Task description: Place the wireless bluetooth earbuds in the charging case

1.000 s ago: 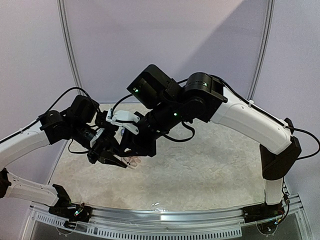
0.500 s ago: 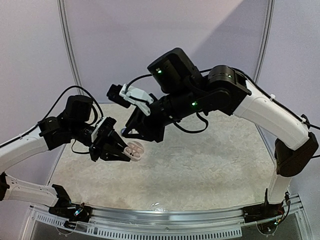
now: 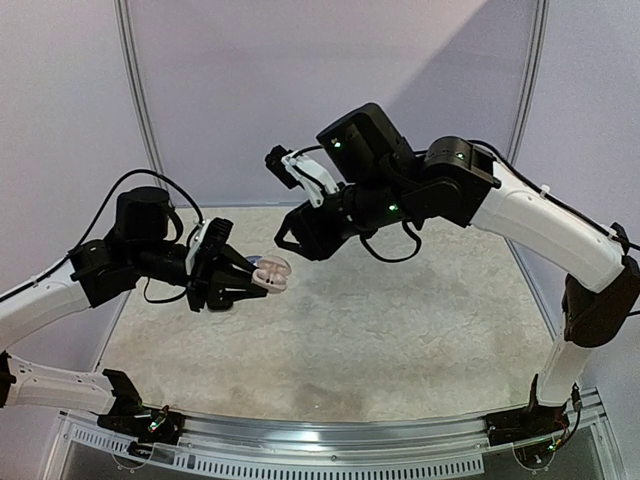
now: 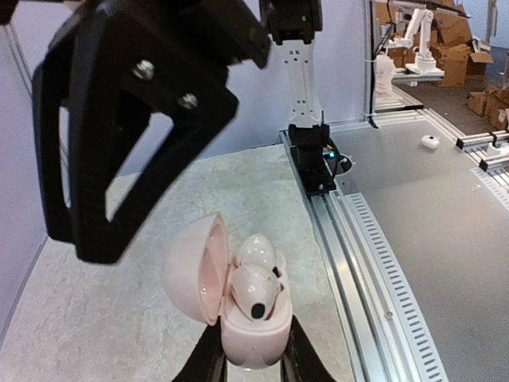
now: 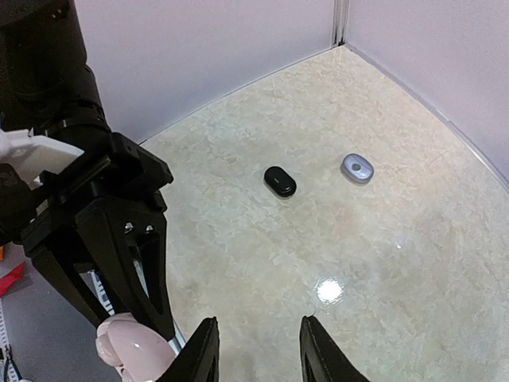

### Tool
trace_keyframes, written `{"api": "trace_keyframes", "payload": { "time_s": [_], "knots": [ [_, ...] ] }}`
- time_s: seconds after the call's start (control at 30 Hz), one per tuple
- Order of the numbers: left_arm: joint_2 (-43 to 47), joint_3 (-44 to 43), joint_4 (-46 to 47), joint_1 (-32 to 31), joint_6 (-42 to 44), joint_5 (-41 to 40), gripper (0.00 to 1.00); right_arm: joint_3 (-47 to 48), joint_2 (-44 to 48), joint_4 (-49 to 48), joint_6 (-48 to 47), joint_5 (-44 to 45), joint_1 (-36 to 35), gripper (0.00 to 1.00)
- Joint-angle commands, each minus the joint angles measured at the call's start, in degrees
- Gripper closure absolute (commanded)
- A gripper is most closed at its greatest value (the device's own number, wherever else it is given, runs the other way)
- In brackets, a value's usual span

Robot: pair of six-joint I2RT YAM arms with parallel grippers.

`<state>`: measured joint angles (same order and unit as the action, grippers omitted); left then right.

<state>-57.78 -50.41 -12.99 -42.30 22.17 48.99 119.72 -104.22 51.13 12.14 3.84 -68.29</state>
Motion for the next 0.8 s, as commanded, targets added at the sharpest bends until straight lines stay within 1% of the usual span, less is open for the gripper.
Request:
{"api": "trace_keyframes", "payload": {
  "time_s": [0.0, 0.17, 0.27, 0.43, 0.53, 0.6, 0.63, 0.67, 0.7, 0.73, 0.77],
  "knots": [
    [0.0, 0.8, 2.4, 0.3, -4.0, -5.6, 1.00, -0.3, -3.0, -2.3, 2.6, -3.2, -1.7, 0.65],
    [-1.7, -0.4, 1.5, 0.3, -7.8, -12.4, 1.00, -0.9, -2.7, -4.4, 0.5, -2.8, -3.7, 0.65],
    [-2.0, -0.5, 1.9, 0.5, -9.0, -14.6, 1.00, -1.9, -2.1, -4.3, 0.4, -1.7, -3.9, 0.65],
    [-2.9, 0.0, 3.0, 1.3, -13.5, -13.7, 1.00, -2.6, -0.7, -2.8, 1.8, 2.6, -3.8, 0.63],
    [-3.0, 0.8, 4.9, 1.7, -18.1, -11.8, 1.00, -4.0, 1.3, -2.7, 3.7, 3.8, -2.0, 0.59],
    [-3.1, 1.7, 6.5, 2.2, -21.5, -10.7, 1.00, -7.6, 4.5, -6.4, 4.9, 2.4, -0.7, 0.51],
    [-3.3, 2.2, 7.3, 2.5, -23.4, -10.5, 1.00, -10.2, 5.9, -9.4, 5.0, 1.5, -0.4, 0.45],
    [-3.4, 2.6, 8.2, 2.9, -25.3, -10.3, 1.00, -12.6, 7.9, -12.3, 5.0, -0.6, 0.0, 0.37],
    [-3.6, 3.0, 9.2, 3.2, -26.8, -10.1, 1.00, -14.8, 9.2, -14.7, 4.9, -1.3, 0.1, 0.27],
    [-3.7, 3.3, 10.0, 3.5, -28.3, -9.9, 1.00, -16.9, 11.0, -16.8, 4.9, -0.9, 0.2, 0.19],
    [-3.8, 3.5, 10.9, 3.6, -29.5, -9.7, 1.00, -19.2, 12.0, -18.2, 4.7, -0.1, 0.1, 0.04]
  ]
}}
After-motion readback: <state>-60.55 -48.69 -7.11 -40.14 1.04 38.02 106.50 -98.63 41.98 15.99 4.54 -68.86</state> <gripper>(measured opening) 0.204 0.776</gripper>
